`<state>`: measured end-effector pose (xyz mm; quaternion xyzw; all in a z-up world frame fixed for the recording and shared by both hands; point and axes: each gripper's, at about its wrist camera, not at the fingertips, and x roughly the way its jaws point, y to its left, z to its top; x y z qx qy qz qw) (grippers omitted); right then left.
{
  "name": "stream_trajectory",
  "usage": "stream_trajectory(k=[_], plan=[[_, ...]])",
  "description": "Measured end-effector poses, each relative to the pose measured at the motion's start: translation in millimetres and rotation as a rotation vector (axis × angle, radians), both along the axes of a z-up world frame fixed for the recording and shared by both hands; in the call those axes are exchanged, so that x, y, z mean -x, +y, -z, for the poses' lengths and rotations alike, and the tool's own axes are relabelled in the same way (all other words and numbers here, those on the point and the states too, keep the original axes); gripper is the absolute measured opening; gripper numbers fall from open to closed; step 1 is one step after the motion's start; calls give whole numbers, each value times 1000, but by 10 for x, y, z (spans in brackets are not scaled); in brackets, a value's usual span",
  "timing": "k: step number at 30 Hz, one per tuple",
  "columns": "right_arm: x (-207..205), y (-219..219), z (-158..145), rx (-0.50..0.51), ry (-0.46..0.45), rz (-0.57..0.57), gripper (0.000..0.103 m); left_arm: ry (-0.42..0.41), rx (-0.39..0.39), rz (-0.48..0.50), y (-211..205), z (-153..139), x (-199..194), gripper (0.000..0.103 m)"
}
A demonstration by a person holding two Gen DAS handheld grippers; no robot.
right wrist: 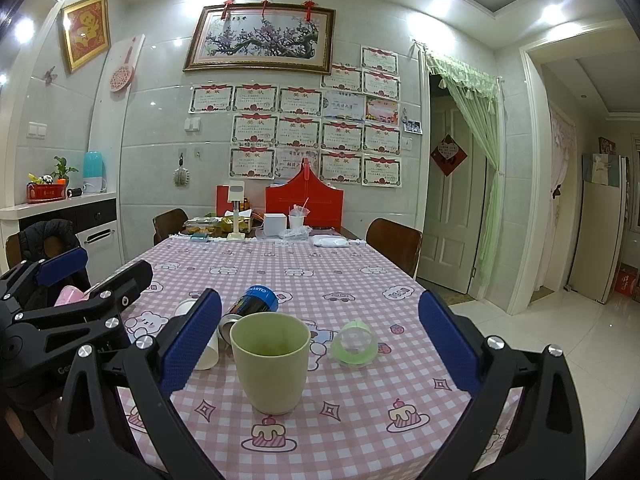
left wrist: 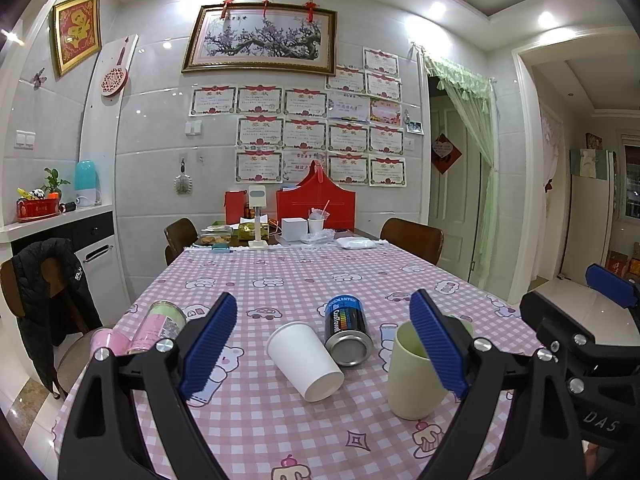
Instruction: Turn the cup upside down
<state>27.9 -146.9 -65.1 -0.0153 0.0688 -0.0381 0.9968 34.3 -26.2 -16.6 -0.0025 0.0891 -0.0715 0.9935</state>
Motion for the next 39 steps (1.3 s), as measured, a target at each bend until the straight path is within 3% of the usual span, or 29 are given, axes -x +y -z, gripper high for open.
stream_trajectory(k=[39], plan=[[-82, -112, 72, -1, 23, 5, 95, 11, -23, -11, -34, 46, -22, 87]])
